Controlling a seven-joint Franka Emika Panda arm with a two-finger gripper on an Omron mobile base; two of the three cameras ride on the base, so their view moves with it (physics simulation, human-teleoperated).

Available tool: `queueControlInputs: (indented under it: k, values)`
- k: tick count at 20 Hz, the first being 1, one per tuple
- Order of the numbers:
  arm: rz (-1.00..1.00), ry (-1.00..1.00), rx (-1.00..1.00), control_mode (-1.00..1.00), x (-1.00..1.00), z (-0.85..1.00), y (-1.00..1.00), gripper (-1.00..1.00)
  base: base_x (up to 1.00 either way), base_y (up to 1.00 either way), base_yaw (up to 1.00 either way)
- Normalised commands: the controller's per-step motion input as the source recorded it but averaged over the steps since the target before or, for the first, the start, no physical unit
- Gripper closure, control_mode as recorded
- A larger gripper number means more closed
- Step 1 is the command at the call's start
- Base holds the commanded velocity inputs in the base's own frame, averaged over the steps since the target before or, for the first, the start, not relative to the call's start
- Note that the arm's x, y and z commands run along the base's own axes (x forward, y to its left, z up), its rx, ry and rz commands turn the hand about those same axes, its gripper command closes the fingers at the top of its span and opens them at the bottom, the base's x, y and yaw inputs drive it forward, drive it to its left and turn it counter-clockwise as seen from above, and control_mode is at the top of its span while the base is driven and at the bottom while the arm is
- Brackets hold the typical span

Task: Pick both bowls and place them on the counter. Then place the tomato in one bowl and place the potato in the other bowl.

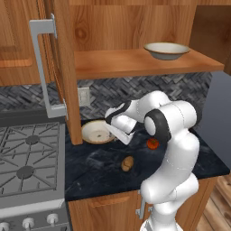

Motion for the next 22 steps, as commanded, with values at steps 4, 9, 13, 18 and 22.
queueControlInputs:
  k: [4, 9, 13, 18, 22]
  values:
    - [0.00, 0.00, 0.00, -1.00, -0.39, 0.00, -0.08, 1.00, 0.00, 0.00, 0.00]
    - [0.00, 0.00, 0.00, -1.00, -0.24, -0.04, -0.02, 1.00, 0.00, 0.00, 0.00]
    - [0.00, 0.05, 0.00, -1.00, 0.00, -0.07, 0.00, -1.00, 0.00, 0.00, 0.00]
    - [0.00, 0.07, 0.00, -1.00, -0.05, -0.01, -0.08, -1.00, 0.00, 0.00, 0.00]
    - [0.00, -0.01, 0.00, -1.00, -0.24, 0.12, -0.04, -1.00, 0.00, 0.00, 0.00]
